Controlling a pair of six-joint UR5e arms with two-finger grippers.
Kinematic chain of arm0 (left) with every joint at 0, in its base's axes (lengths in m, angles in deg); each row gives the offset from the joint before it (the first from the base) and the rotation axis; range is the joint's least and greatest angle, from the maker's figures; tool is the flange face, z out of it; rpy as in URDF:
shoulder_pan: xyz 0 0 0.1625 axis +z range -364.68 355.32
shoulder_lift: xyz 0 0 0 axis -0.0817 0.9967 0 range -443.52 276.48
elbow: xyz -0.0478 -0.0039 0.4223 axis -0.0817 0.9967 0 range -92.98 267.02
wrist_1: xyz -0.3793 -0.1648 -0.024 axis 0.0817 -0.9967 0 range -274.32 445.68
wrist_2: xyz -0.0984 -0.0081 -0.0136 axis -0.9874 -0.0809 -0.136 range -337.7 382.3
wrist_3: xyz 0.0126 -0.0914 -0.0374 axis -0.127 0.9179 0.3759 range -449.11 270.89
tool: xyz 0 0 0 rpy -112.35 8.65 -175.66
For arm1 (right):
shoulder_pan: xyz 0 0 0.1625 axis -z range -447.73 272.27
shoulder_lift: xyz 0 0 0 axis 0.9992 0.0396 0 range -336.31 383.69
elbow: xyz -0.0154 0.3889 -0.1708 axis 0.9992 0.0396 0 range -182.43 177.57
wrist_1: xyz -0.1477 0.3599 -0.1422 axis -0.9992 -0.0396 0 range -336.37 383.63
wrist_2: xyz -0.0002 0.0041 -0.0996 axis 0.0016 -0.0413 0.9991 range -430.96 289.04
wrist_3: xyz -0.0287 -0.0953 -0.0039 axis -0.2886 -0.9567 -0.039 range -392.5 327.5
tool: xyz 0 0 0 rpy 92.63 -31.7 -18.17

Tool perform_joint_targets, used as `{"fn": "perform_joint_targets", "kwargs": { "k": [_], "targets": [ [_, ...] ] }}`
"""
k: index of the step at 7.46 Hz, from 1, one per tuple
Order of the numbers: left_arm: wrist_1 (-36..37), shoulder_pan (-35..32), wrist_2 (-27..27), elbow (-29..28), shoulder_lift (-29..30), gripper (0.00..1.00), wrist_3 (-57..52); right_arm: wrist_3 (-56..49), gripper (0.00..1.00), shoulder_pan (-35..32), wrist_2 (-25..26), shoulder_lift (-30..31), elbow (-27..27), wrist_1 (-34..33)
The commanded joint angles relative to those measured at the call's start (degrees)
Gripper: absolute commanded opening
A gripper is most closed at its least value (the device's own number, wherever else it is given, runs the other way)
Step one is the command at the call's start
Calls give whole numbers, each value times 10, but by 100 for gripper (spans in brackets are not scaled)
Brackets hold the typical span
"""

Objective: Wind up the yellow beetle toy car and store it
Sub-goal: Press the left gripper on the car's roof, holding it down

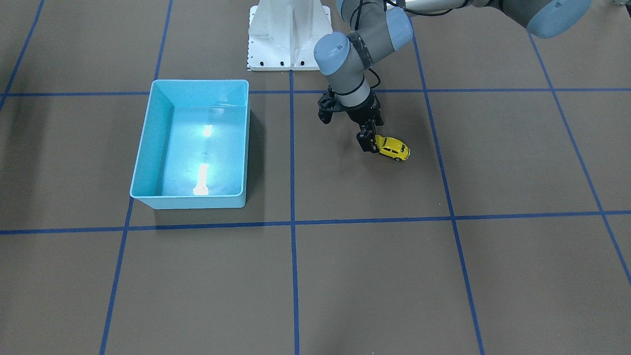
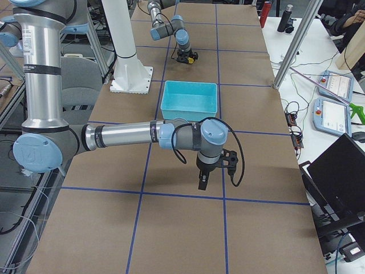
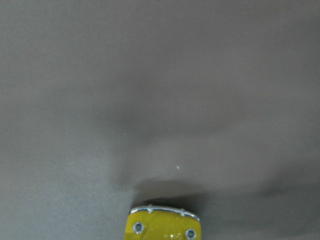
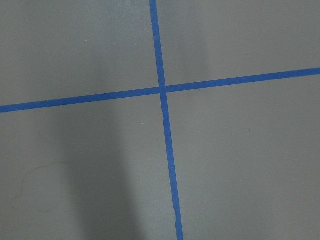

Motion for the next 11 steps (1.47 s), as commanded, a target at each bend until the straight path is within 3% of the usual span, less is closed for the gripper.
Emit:
{"fn": "perform_joint_targets", "kwargs": {
  "k": [1, 6, 10, 11],
  "targets": [
    [-1, 0, 1, -7, 3, 94, 0, 0, 100, 0, 0, 0, 0, 0],
    [-7, 0, 1, -27, 12, 86, -3, 0, 100, 0, 1, 0, 1, 0],
    [-7, -4, 5, -32, 18, 43, -53, 0, 100, 0, 1, 0, 1, 0],
    [-6, -4, 4, -31, 22, 21, -51, 0, 100, 0, 1, 0, 1, 0]
  ]
}}
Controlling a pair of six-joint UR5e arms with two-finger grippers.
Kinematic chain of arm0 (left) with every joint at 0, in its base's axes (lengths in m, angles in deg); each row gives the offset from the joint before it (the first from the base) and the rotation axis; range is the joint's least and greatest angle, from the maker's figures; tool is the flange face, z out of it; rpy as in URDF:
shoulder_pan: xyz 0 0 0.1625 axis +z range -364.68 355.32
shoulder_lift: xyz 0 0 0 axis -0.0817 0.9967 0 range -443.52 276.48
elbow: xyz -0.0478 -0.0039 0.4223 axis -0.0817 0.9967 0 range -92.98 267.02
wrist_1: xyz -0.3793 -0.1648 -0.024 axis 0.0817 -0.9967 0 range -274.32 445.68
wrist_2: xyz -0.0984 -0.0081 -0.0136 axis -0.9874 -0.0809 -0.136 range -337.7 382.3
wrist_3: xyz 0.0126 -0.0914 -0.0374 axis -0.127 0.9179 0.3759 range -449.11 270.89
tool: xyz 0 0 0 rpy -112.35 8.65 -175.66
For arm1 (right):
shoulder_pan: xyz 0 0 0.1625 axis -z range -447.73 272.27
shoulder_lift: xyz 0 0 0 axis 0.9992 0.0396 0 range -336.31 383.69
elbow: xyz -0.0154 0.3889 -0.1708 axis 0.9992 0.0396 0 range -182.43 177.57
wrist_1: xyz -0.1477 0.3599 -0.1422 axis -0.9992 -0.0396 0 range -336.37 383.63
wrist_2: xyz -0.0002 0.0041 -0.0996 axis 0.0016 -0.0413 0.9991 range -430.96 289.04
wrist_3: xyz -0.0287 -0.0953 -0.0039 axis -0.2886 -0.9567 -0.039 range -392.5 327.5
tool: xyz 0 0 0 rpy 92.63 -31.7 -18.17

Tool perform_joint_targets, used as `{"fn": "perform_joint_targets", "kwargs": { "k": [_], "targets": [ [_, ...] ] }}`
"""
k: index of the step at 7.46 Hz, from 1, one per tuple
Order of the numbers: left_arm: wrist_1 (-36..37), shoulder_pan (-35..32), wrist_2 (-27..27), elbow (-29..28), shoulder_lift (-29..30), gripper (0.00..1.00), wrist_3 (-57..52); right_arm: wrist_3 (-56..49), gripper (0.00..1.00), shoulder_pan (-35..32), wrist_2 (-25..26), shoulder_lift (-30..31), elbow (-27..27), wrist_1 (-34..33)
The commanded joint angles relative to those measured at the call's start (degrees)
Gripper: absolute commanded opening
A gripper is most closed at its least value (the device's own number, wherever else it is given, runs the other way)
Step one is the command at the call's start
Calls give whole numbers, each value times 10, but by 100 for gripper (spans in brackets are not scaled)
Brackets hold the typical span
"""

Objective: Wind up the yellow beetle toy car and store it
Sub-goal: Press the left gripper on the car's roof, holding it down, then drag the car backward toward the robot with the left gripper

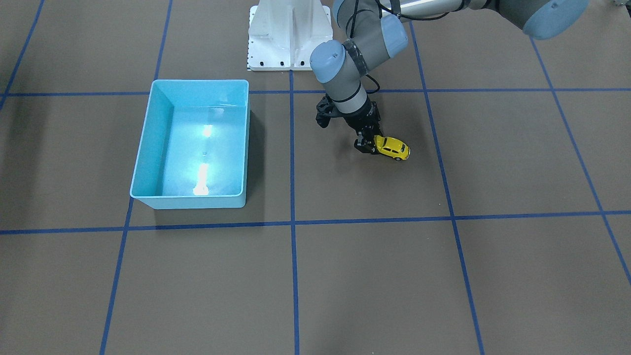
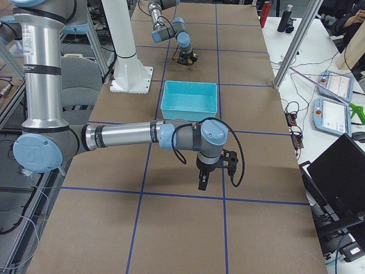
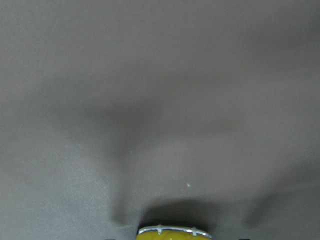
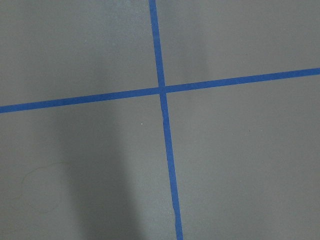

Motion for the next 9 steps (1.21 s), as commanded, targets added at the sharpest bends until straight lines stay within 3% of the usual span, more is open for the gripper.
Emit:
{"fn": "perform_joint_targets", "kwargs": {
  "k": [1, 2, 4, 9],
  "targets": [
    [3, -2, 0, 6, 7, 5, 1, 0, 100, 0, -1, 1, -1, 0],
    [6, -12, -1, 22, 6, 0, 3, 0, 100, 0, 0, 0, -1, 0],
    [9, -91, -11, 29, 6, 0, -3, 0, 100, 0, -1, -1, -2, -1],
    [3, -174, -97, 31, -5, 0, 3, -1, 100, 0, 0, -4, 3, -3]
  ]
}}
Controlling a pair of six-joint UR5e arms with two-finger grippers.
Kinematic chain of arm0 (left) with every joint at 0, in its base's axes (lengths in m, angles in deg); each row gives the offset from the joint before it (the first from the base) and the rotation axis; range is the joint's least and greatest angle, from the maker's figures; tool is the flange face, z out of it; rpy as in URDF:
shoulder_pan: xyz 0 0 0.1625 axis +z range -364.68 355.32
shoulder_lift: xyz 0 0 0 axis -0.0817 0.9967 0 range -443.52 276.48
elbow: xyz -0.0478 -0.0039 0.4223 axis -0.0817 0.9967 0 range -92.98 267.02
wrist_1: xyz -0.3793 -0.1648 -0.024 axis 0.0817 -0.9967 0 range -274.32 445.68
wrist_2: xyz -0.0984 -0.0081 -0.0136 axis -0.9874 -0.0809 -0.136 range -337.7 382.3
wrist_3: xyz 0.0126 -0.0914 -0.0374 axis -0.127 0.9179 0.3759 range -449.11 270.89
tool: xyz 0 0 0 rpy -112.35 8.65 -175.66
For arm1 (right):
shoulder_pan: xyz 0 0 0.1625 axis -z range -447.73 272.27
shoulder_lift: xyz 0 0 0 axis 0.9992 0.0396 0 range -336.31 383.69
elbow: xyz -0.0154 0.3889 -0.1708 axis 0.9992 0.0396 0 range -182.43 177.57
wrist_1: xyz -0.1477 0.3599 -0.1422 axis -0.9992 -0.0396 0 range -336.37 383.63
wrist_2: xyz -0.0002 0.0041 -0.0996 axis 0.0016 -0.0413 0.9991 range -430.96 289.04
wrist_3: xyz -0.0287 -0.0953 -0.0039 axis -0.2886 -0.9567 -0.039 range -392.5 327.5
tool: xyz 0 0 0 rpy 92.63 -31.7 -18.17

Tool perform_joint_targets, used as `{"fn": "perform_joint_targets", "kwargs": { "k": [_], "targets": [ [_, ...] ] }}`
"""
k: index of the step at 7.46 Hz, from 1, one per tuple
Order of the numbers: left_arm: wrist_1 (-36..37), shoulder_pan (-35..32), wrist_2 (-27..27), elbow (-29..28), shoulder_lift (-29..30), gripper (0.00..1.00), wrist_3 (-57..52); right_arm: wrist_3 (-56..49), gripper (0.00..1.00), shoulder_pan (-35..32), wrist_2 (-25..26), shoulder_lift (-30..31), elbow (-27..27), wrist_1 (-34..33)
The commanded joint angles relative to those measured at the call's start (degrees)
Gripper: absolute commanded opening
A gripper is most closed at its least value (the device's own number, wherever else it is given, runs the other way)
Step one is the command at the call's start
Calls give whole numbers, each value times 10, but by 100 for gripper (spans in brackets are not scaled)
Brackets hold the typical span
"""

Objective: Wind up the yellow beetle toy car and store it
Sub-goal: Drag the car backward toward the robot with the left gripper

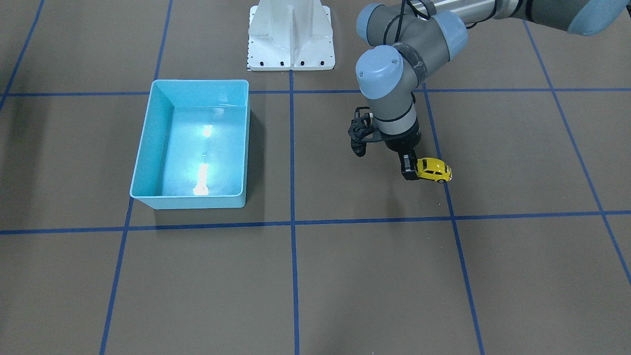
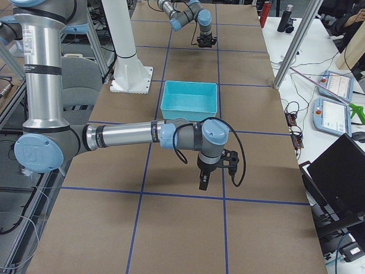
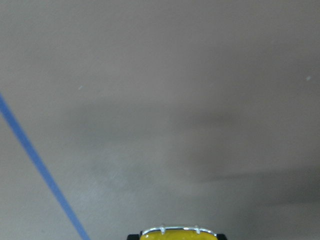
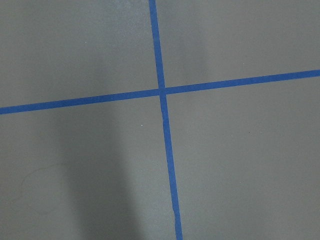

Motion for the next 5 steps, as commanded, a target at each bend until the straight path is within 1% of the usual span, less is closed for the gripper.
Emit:
{"fn": "perform_joint_targets", "kwargs": {
  "k": [1, 3, 4, 5],
  "targets": [
    [-2, -19, -37, 0, -11, 0, -1, 0, 100, 0, 0, 0, 1, 0],
    [-9, -20, -77, 0, -20, 0, -5, 0, 100, 0, 0, 0, 1, 0],
    [-24, -20, -100, 3, -23, 0, -6, 0, 100, 0, 0, 0, 0, -1],
    [-21, -20, -98, 35, -43, 0, -3, 0, 100, 0, 0, 0, 1, 0]
  ]
}}
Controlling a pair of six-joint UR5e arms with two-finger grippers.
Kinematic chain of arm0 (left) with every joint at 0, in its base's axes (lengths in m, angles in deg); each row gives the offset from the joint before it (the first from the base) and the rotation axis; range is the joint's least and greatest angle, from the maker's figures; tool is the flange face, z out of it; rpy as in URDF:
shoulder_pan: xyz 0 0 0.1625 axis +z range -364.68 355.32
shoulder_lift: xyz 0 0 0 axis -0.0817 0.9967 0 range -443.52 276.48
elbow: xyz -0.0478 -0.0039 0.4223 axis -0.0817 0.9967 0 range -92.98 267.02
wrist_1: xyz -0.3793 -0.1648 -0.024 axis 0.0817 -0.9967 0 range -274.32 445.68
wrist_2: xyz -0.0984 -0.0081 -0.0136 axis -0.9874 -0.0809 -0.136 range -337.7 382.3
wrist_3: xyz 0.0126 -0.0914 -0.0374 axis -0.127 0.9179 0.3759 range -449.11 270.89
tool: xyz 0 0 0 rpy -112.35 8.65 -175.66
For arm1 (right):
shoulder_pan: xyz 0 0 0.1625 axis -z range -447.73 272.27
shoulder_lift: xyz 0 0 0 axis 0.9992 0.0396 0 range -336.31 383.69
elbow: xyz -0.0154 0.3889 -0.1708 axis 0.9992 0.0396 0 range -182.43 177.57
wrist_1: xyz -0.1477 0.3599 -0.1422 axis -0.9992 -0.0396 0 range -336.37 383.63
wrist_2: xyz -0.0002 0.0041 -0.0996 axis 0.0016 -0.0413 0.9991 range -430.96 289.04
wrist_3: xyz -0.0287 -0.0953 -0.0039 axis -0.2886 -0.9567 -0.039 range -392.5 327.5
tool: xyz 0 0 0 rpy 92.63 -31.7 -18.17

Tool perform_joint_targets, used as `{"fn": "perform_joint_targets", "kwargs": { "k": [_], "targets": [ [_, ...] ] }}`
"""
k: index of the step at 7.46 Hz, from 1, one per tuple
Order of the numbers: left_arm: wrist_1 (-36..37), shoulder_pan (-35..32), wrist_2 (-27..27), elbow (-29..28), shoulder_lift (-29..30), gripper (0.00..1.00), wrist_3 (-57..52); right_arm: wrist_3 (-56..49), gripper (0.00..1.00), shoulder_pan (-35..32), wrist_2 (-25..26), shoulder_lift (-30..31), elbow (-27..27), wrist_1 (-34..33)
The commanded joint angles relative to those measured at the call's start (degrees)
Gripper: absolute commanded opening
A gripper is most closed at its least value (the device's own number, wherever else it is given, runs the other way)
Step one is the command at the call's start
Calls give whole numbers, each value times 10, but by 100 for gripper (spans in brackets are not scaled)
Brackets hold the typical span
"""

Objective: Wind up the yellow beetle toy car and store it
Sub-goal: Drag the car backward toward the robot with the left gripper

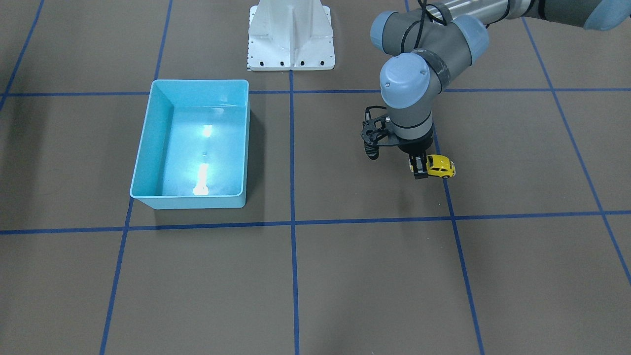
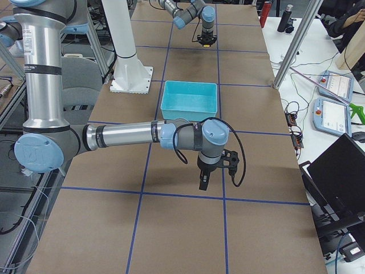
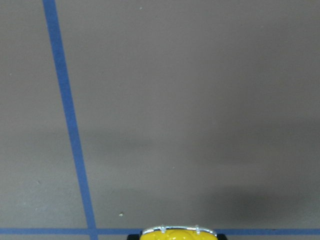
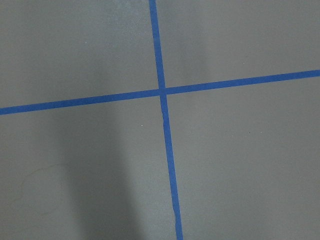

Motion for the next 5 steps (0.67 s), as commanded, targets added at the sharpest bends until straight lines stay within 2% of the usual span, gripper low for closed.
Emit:
{"fn": "perform_joint_targets", "kwargs": {
  "k": [1, 2, 4, 5],
  "targets": [
    [-3, -2, -10, 38, -24, 0, 7, 0, 100, 0, 0, 0, -1, 0],
    [-10, 1, -12, 31, -29, 0, 7, 0, 100, 0, 0, 0, -1, -1],
    [-105, 5, -13, -2, -38, 0, 0, 0, 100, 0, -1, 0, -1, -1],
    [-110, 5, -17, 1, -38, 0, 0, 0, 100, 0, -1, 0, -1, -1]
  ]
}}
